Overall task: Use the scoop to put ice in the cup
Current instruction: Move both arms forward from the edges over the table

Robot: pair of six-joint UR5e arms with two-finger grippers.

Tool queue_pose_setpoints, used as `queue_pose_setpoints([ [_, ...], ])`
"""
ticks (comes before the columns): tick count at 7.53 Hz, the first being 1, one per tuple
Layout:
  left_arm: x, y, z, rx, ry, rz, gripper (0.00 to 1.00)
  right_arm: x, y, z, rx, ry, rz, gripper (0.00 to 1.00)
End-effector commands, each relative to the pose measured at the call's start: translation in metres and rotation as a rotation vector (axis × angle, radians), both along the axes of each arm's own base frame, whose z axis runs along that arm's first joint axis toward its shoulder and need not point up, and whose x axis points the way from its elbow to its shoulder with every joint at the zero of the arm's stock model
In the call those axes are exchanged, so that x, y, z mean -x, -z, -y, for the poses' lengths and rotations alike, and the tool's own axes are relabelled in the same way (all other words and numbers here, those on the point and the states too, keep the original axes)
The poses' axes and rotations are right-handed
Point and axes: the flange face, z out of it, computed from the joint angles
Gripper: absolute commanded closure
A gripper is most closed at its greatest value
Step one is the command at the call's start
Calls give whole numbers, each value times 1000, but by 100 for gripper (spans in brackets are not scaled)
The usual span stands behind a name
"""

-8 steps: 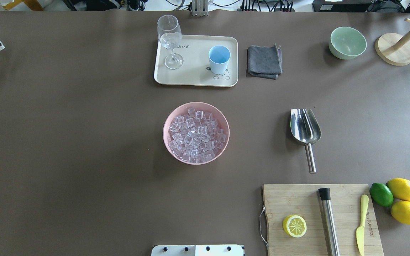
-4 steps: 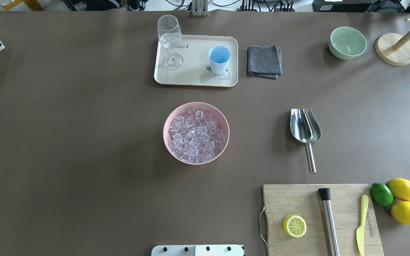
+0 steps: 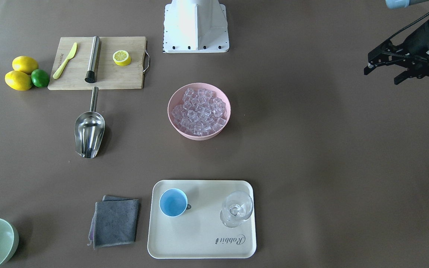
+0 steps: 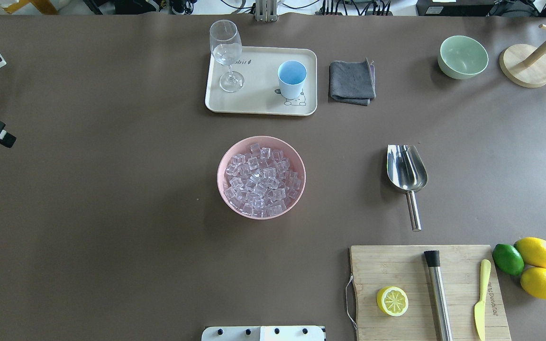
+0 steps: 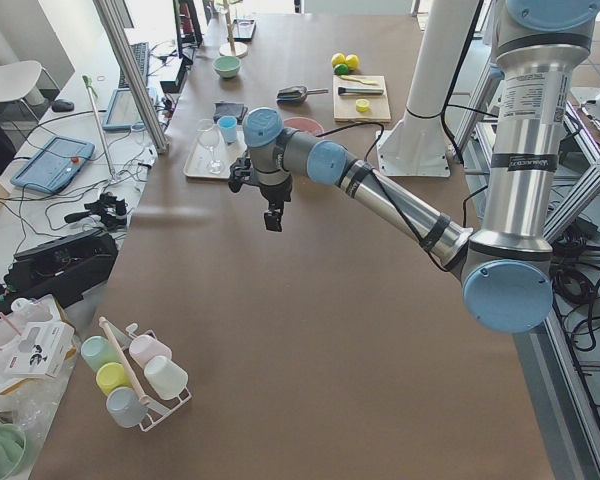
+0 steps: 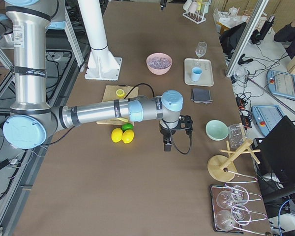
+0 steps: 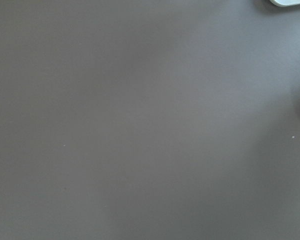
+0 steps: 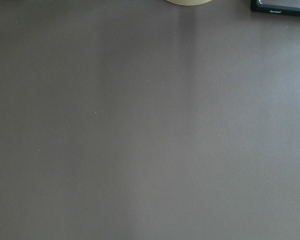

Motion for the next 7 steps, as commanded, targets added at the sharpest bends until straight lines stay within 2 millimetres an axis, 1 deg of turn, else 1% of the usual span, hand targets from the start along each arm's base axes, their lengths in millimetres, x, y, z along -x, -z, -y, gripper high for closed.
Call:
queue_pose_setpoints([
  [1, -51, 47, -2, -86, -72, -51, 2, 83, 72, -13, 11, 11, 25, 0],
  [2, -70, 60, -9, -122, -104, -47, 2, 122, 97, -13, 51, 0, 49, 0],
  [3, -92, 79, -24, -193, -133, -32, 2, 171, 125, -11, 81, 10, 66, 0],
  [4, -109, 87, -37, -228, -164, -24, 2, 218, 147, -17, 110, 15, 74, 0],
  [5, -122, 90, -45, -236, -193, -28, 2, 262, 168, -31, 116, 21, 60, 0],
  [6, -135, 96, -53, -250, -222, -38, 2, 299, 180, -48, 119, 31, 43, 0],
  [7, -154, 108, -61, -292, -246, -38, 2, 328, 189, -63, 118, 38, 50, 0],
])
